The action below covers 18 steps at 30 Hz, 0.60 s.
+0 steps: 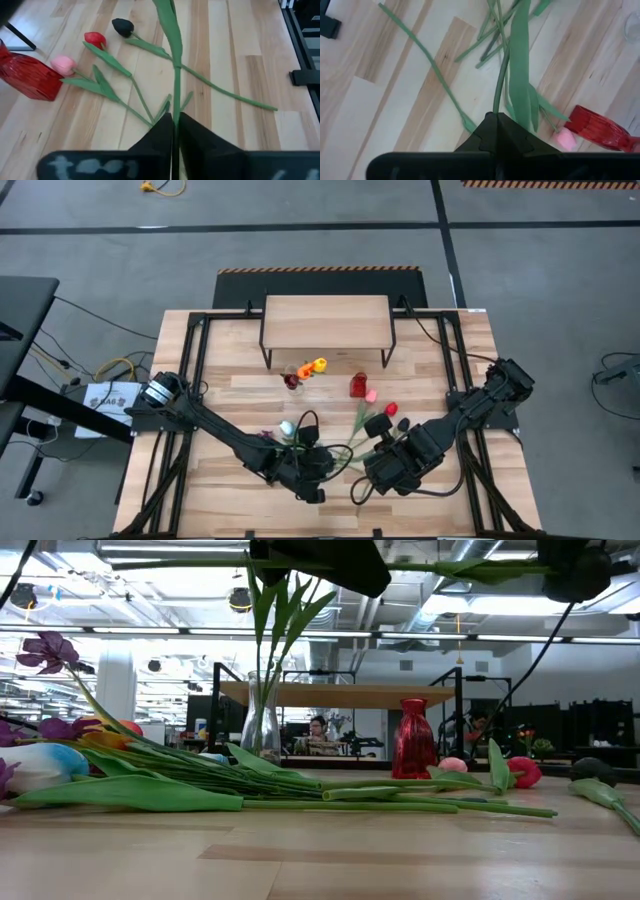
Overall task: Pick and place flowers into a vace then onto a shelf
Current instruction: Put the left black tulip into the transparent vase
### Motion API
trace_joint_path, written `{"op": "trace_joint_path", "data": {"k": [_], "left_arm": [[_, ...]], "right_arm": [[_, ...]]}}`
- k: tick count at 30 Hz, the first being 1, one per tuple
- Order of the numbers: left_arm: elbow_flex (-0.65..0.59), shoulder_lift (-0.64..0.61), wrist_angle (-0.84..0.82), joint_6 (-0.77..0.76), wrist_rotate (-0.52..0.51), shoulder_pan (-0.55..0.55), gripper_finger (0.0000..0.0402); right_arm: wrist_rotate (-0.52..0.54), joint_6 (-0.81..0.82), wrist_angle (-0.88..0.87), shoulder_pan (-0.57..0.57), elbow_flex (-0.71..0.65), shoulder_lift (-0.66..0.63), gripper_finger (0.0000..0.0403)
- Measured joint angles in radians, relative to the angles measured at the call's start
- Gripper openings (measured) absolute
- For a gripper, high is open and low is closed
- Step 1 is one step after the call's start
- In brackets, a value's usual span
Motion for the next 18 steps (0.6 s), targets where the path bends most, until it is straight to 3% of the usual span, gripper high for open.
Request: {"op": "trace_joint_path", "data": {"k": [8, 18], "left_arm": [[-0.001, 0.0, 0.003, 0.008, -0.017, -0.015, 0.0002], [-0.001, -0.001, -0.119, -0.081, -0.116, -0.017, 0.0]], "right_arm": [[0.08, -0.001, 0.046, -0.002, 0.0, 0.0, 0.0017], [0.082, -0.009, 0.099, -0.002, 0.0, 0.0, 0.0136]]}}
